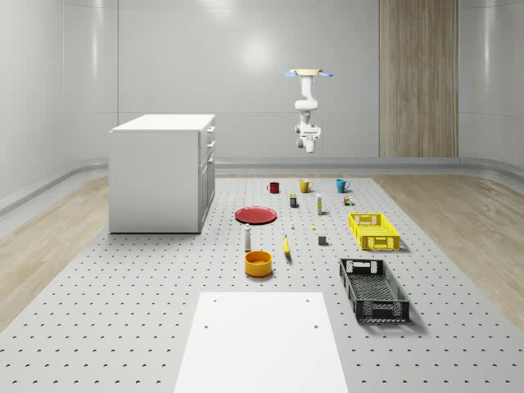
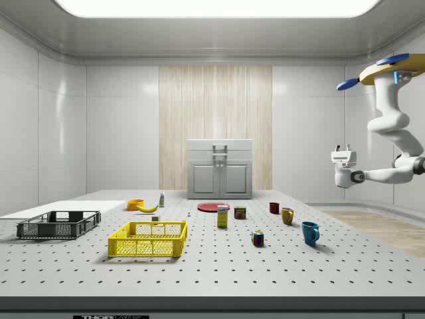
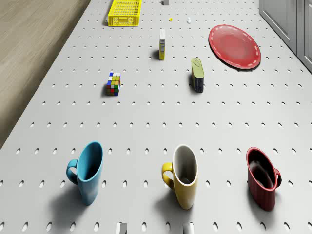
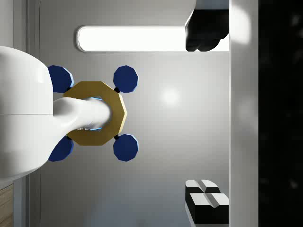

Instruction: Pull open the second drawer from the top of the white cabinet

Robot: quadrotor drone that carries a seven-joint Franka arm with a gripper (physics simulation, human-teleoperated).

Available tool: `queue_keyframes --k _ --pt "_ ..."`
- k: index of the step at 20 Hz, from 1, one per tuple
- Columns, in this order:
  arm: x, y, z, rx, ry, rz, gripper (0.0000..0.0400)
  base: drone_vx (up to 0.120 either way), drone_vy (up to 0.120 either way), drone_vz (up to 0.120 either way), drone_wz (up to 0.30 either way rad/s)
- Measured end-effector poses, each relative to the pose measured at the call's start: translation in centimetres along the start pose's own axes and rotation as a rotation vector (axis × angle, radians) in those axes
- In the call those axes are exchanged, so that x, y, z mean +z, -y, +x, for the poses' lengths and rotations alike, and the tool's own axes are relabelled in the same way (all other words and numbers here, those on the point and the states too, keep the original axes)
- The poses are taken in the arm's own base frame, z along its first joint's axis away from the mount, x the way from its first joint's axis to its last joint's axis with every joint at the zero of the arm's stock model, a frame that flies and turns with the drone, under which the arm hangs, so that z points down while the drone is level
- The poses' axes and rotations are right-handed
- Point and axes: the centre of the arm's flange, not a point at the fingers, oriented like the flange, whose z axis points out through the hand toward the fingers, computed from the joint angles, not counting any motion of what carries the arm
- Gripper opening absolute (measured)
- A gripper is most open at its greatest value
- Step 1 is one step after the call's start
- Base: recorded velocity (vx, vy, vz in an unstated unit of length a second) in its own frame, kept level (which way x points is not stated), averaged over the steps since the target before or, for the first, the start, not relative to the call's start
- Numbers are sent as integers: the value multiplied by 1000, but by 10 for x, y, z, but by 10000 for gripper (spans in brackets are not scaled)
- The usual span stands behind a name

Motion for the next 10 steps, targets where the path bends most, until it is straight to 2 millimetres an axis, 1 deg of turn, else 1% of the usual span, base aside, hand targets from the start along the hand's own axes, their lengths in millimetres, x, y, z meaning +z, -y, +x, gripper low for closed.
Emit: queue_keyframes --k 3,6,7,9,10 --pt "-23 -2 -2 0 -2 2 337 0 0 0 0" --pt "-43 -3 -2 0 -3 3 317 0 0 0 0" --pt "-50 -2 -2 0 -4 4 314 80 0 0 0" --pt "-61 -2 -2 0 -5 5 308 120 0 20 0" --pt "-66 -1 -1 0 -6 6 306 120 0 120 0"
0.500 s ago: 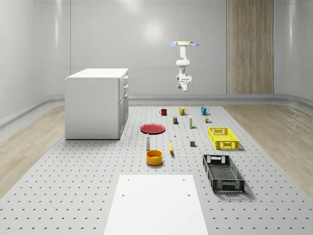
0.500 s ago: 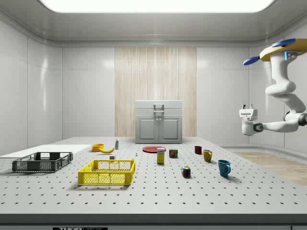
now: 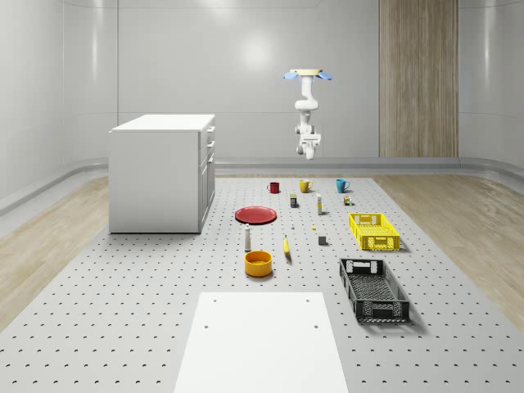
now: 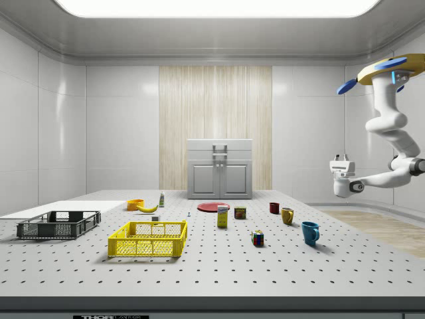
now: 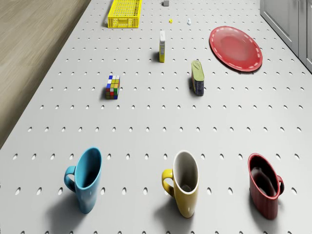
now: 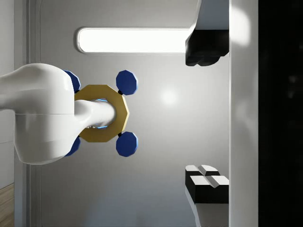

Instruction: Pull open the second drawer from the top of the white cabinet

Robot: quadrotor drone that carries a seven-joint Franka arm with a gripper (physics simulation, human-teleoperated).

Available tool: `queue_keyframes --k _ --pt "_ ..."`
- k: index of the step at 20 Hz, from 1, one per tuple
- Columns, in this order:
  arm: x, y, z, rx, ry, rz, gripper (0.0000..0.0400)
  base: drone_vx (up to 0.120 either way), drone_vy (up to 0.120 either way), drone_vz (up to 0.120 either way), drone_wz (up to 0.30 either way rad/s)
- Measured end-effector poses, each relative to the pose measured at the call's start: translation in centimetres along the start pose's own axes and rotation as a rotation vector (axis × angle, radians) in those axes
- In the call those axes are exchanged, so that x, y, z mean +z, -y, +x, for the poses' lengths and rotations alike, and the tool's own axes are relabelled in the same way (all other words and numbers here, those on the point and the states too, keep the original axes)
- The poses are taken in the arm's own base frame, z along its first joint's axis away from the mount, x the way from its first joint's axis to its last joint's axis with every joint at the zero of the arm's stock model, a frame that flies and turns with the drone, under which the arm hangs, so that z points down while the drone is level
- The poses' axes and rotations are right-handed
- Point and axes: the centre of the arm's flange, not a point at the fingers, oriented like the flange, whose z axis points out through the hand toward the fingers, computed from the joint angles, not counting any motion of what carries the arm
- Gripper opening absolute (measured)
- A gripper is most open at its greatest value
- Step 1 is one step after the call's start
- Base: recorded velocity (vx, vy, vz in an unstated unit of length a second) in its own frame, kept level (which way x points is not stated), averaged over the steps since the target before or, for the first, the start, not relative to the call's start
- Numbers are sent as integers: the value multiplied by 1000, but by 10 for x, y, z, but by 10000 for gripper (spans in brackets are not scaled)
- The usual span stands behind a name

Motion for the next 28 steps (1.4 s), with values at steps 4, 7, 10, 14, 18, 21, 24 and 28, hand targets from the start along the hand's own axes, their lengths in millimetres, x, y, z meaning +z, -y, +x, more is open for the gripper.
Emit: queue_keyframes --k 4,7,10,14,18,21,24,28 --pt "-15 1 1 0 -2 2 302 120 0 120 0" --pt "-21 1 1 0 -4 4 301 120 0 120 0" --pt "-24 1 1 0 -6 5 301 120 -107 120 0" --pt "-26 1 1 0 -8 8 300 120 -120 120 0" --pt "-17 -27 30 4 294 304 305 120 -120 30 0" --pt "8 -51 54 5 597 599 307 120 -120 0 0" --pt "32 -62 65 4 804 802 305 120 -120 0 0" --pt "52 -66 71 4 962 956 303 120 -120 0 0"
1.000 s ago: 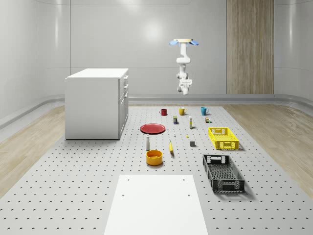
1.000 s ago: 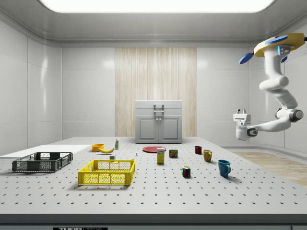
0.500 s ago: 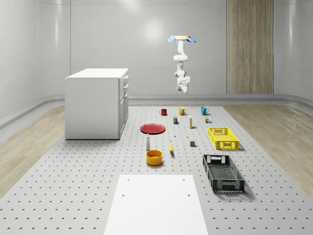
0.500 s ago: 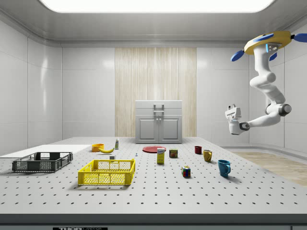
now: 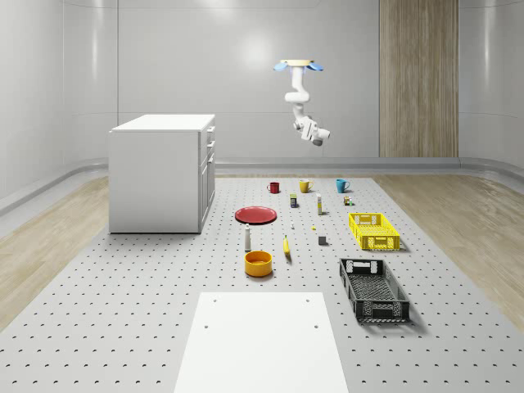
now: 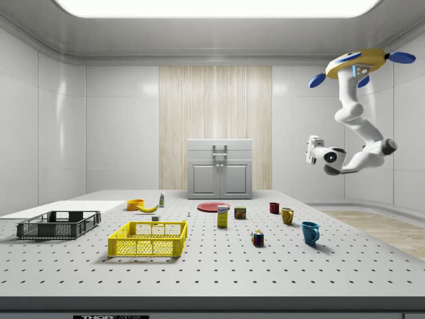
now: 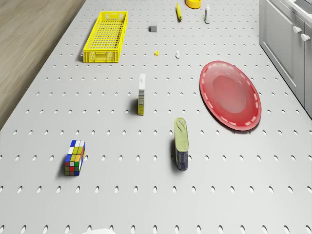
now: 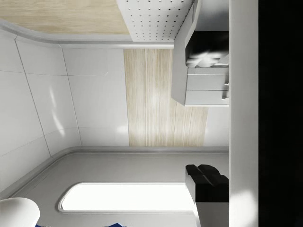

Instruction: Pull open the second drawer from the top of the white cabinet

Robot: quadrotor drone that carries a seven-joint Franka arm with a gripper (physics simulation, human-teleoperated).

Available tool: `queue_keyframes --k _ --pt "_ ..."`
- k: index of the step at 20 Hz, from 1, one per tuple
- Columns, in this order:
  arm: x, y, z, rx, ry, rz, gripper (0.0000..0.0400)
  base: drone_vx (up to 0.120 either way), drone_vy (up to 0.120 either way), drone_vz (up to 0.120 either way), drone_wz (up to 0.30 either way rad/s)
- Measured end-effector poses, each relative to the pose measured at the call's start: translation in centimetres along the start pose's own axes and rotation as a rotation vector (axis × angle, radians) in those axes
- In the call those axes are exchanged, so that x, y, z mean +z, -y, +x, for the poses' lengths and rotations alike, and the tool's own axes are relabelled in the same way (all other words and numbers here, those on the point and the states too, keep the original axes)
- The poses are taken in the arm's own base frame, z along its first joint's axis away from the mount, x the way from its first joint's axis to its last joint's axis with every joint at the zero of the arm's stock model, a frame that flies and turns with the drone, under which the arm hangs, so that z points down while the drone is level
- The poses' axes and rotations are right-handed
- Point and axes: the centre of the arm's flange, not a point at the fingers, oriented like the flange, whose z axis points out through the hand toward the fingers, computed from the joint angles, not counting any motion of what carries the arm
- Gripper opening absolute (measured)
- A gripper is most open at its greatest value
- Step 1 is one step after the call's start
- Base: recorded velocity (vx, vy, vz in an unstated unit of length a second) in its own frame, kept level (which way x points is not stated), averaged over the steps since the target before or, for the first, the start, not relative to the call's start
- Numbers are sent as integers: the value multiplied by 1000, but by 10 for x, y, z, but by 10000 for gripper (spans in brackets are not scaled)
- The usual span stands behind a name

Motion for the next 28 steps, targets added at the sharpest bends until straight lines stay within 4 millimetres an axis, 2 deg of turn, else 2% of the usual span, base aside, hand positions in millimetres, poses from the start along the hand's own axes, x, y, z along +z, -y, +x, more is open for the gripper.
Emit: queue_keyframes --k 9,28 --pt "1 -12 12 1 122 120 300 120 -120 0 0" --pt "2 -14 15 2 152 148 300 120 -120 0 0"
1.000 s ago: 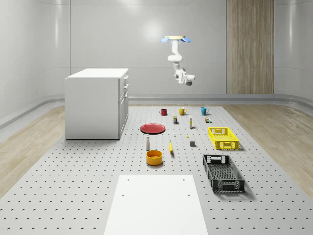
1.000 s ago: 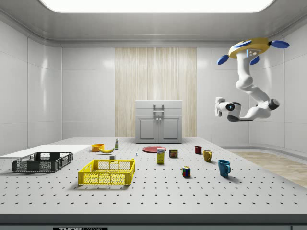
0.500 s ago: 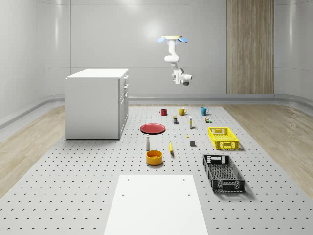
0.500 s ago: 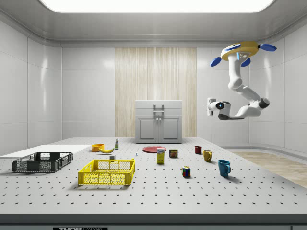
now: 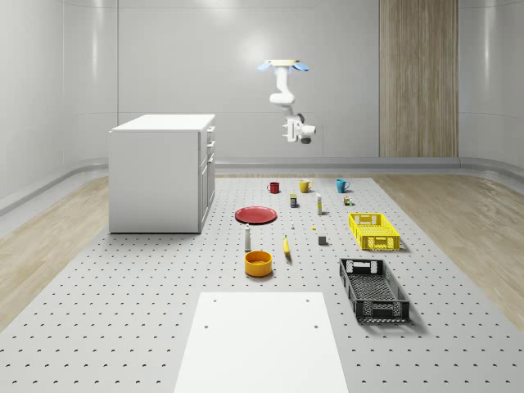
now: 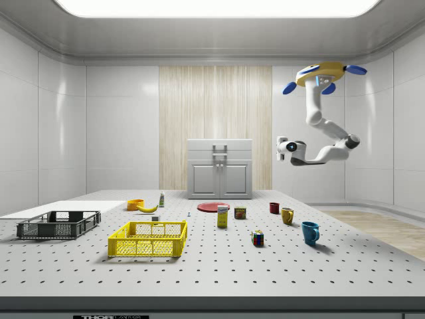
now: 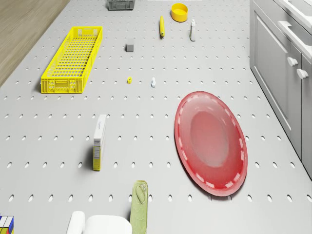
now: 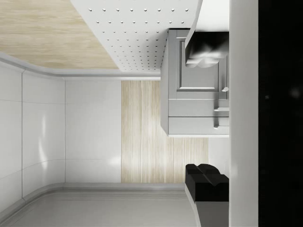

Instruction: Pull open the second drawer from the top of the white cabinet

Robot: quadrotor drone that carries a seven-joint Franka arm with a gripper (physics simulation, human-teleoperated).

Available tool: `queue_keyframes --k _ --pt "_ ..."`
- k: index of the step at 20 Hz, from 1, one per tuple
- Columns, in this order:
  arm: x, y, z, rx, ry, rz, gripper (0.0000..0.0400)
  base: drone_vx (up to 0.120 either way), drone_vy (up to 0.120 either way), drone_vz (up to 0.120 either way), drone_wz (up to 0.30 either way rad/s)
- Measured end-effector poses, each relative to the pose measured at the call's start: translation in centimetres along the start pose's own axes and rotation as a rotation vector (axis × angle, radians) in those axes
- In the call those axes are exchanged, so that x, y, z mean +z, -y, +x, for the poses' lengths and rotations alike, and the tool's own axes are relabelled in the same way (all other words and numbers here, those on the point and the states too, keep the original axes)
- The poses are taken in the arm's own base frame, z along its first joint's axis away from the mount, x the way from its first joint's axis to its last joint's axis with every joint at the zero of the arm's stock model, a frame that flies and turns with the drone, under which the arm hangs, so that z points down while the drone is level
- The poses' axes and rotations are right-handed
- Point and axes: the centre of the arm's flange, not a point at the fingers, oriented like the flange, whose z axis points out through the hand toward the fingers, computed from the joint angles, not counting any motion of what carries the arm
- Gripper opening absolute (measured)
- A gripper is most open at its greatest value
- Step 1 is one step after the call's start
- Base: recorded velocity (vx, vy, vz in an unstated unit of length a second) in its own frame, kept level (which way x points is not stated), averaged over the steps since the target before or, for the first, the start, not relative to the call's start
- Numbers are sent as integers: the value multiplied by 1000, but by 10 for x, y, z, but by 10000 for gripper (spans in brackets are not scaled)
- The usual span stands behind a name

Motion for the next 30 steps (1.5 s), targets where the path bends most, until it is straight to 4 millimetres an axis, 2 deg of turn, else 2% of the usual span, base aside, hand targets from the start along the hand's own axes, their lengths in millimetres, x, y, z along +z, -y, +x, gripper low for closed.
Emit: queue_keyframes --k 30 --pt "0 0 0 1 1 1 300 120 -120 0 0"
